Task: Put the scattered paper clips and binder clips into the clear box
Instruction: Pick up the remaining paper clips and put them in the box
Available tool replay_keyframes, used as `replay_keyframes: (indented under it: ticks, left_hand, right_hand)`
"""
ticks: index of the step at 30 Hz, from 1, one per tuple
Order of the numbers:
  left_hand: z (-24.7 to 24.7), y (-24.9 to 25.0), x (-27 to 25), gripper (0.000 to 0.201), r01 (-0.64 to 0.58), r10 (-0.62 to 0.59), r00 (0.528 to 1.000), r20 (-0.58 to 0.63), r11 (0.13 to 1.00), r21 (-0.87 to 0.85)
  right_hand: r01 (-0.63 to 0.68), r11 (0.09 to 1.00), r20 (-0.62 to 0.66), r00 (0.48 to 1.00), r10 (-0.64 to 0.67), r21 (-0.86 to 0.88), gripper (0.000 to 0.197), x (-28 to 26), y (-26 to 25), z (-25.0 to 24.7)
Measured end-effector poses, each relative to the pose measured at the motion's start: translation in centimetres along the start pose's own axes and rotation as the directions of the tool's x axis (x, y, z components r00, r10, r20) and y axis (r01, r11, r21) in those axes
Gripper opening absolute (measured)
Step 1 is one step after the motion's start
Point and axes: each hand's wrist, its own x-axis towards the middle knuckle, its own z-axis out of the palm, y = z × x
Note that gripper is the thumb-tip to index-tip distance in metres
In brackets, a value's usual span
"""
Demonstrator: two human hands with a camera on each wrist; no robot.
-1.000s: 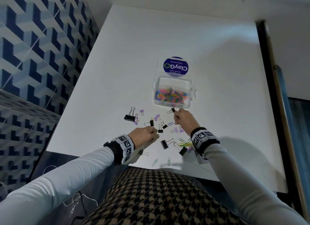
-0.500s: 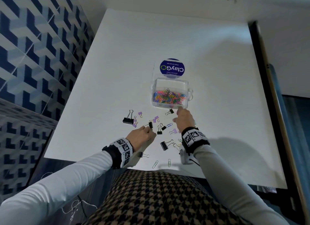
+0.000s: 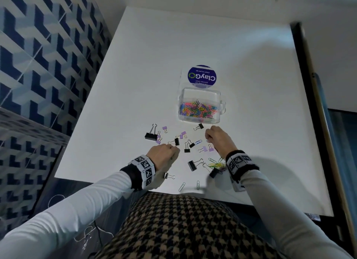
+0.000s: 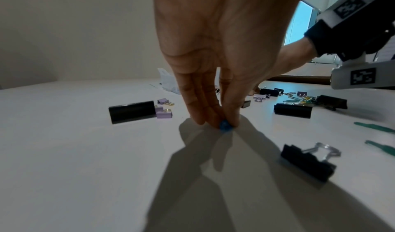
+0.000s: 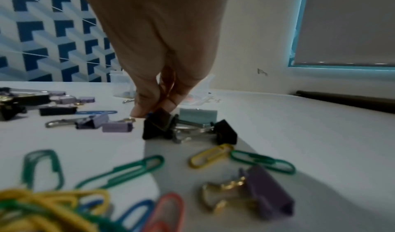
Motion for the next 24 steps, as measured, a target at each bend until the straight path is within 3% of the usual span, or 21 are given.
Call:
replay_keyframes:
  ticks: [8,12,14,17,21,24]
  left_hand:
    - [-0.3,-0.6,-0.1,0.015,-0.017,0.017,0.999,0.047,1.0,-0.009]
    - [-0.3,0.0,-0.5,0.016,-0.234,0.239,0.968,0.073,0.969,-0.075]
    - [-0.3,0.6,-0.9,0.015,-0.308,0.329,0.942,0.071,0.928,-0.209]
    - [0.2,0.7,-0.4,0.013,-0.415,0.422,0.907,0.003,0.895,-0.164]
    - [-2.0,-0.1,1.6,0.018,-0.204,0.178,0.978,-0.111,0.927,-0.315]
    - [-5.2,-0.8,4.3,0.017,-0.11,-0.029,0.961,-0.276,0.872,-0.477]
  right_hand:
    - [-0.044,0.999,0.115,0.992,0.044,0.002,0.007,0.3,-0.1,-1.3]
    - [-0.037,0.991,0.16,0.987,0.016,0.13,0.005,0.8,-1.9,-0.7]
    - [0.028,0.995,0.17,0.984,-0.044,0.092,0.012,0.8,-2.5,0.3]
    - [0.136,0.99,0.122,0.984,-0.131,-0.034,0.009,0.5,-2.4,1.4]
    - [0.165,0.98,0.081,0.984,-0.157,-0.109,0.014,0.5,-2.0,1.6]
    - [0.227,0.943,0.039,0.974,-0.225,-0.243,0.011,0.4,-2.0,1.9]
